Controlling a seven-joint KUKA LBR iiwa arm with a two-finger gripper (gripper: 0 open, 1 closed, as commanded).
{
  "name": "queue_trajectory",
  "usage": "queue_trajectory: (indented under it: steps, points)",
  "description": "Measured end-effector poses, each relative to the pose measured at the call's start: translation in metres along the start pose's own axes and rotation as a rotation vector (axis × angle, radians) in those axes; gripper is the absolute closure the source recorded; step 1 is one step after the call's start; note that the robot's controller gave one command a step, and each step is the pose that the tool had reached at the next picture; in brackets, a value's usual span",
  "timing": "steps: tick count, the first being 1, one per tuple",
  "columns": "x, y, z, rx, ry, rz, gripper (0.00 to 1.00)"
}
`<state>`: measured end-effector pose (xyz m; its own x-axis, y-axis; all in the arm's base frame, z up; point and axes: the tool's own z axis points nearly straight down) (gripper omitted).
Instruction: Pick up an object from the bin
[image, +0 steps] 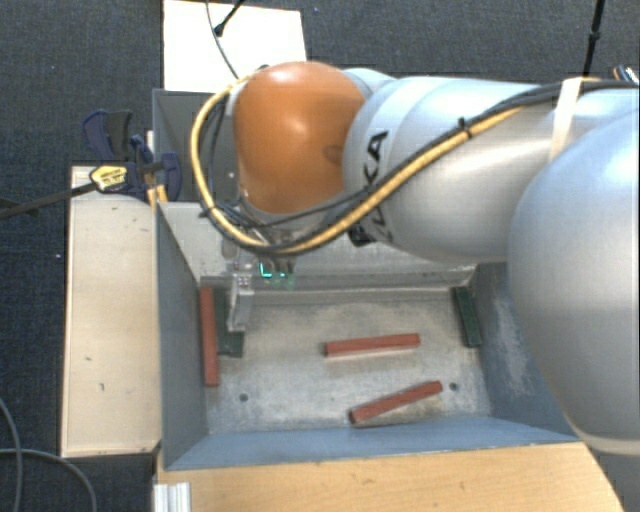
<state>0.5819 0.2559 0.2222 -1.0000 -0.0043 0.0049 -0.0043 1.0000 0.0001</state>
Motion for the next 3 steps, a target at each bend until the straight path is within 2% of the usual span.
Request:
queue_trajectory:
  steps: [1,3]
  points:
    - [-0.0021,-0.0016,-0.0053,-0.002,-0.008,0.007,1.00]
    - [-0.0020,-0.0014,-0.0053,-0.002,-0.008,0.014,1.00]
